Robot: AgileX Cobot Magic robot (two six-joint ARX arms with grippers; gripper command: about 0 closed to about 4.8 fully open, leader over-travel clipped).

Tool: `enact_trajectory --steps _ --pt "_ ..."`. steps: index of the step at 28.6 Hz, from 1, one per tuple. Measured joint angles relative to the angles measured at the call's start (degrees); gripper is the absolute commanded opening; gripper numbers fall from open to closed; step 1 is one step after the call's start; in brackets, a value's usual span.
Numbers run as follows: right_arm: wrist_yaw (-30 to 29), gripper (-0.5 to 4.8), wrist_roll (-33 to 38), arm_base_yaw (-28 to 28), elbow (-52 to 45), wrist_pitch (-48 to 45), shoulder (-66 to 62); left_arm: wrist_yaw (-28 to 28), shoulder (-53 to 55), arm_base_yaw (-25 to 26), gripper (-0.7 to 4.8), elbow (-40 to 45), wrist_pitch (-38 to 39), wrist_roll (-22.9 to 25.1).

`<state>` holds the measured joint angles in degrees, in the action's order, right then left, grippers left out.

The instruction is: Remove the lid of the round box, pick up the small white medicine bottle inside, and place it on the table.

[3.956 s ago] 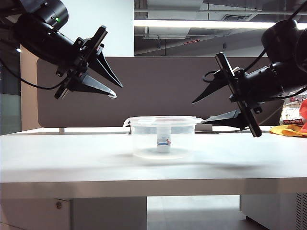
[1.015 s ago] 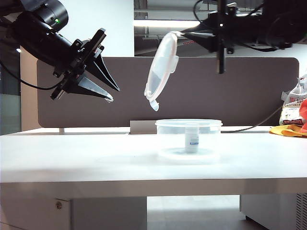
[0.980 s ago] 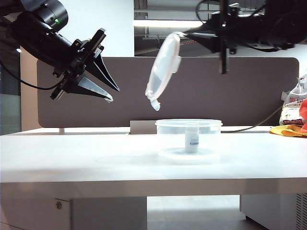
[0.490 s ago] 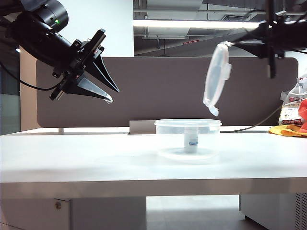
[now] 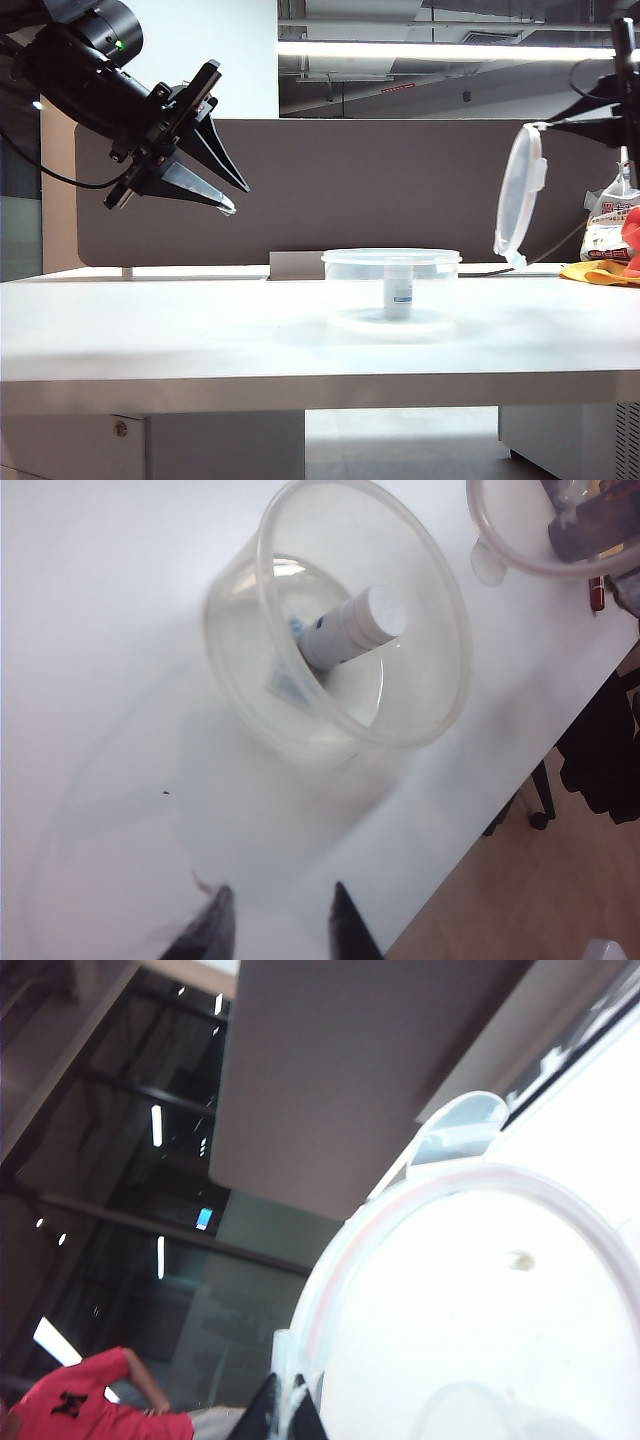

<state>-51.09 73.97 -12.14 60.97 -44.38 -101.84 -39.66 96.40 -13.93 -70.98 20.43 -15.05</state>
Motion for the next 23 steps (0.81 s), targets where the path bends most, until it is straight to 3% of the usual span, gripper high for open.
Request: enact_trajectory --steps 13,23 --pt "0.0 -0.04 -8.5 -7.0 -0.1 13.6 0.0 0.0 0.0 -0.5 1.2 0.0 0.0 -0.2" --pt "0.5 0.01 -17.8 -6.8 0.2 23.1 1.8 1.7 0.2 -4.2 1.2 -7.7 4.0 1.2"
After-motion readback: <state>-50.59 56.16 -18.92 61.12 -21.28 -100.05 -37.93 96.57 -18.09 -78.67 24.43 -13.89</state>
